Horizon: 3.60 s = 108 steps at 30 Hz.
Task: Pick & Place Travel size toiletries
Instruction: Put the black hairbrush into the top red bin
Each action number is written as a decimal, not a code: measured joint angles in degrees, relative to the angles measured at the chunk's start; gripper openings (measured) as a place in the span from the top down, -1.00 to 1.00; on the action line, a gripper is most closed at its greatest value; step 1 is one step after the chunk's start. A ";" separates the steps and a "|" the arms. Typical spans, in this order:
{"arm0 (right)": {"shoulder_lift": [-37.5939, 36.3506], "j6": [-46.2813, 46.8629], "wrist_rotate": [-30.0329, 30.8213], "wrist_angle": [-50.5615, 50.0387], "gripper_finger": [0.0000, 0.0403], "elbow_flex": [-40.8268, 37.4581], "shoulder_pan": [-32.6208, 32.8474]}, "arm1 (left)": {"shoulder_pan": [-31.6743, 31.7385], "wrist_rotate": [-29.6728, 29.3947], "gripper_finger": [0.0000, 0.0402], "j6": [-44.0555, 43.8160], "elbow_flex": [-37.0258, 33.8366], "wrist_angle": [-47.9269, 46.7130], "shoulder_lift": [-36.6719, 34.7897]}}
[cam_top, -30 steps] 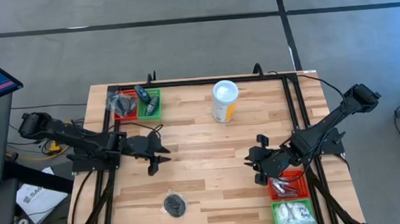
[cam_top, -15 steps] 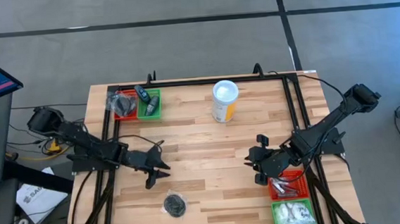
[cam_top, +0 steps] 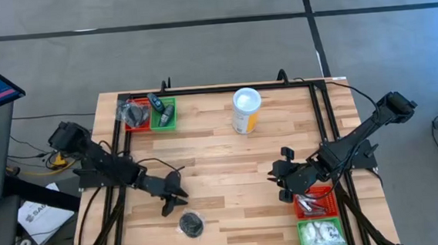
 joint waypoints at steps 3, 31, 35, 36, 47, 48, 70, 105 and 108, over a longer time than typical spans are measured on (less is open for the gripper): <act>-0.01 -0.25 -0.02 0.01 0.64 0.00 -0.23 | -0.82 -0.01 0.25 -0.77 0.01 3.25 2.71; -0.01 -0.43 -0.06 -0.01 0.64 0.00 -1.43 | -6.45 -2.68 0.40 -6.79 0.13 9.04 6.51; 0.00 -0.41 -0.07 -0.01 0.64 0.00 -1.43 | -6.88 -2.76 0.44 -6.79 0.13 8.92 6.51; -0.02 -0.43 -0.07 -0.01 0.64 0.00 -1.43 | -6.98 -2.78 0.45 -6.86 0.13 8.84 6.51; 0.00 -0.38 -0.07 -0.01 0.64 0.02 -1.43 | -7.20 -3.03 0.47 -8.34 0.12 7.49 6.49; 0.00 -0.28 -0.09 -0.01 0.64 0.00 -1.43 | -7.20 -3.02 0.47 -8.42 0.11 7.46 6.49; 0.00 -0.28 -0.09 0.00 0.64 0.00 -1.42 | -7.57 -2.35 0.47 -9.94 0.13 5.41 6.49; 0.00 -0.30 -0.11 0.06 0.64 0.02 -1.41 | -7.46 -1.93 1.00 -6.24 2.96 1.30 6.57; 0.00 -0.45 -0.11 0.02 0.64 0.00 -1.43 | -6.97 -1.85 1.00 -5.10 3.24 0.55 5.33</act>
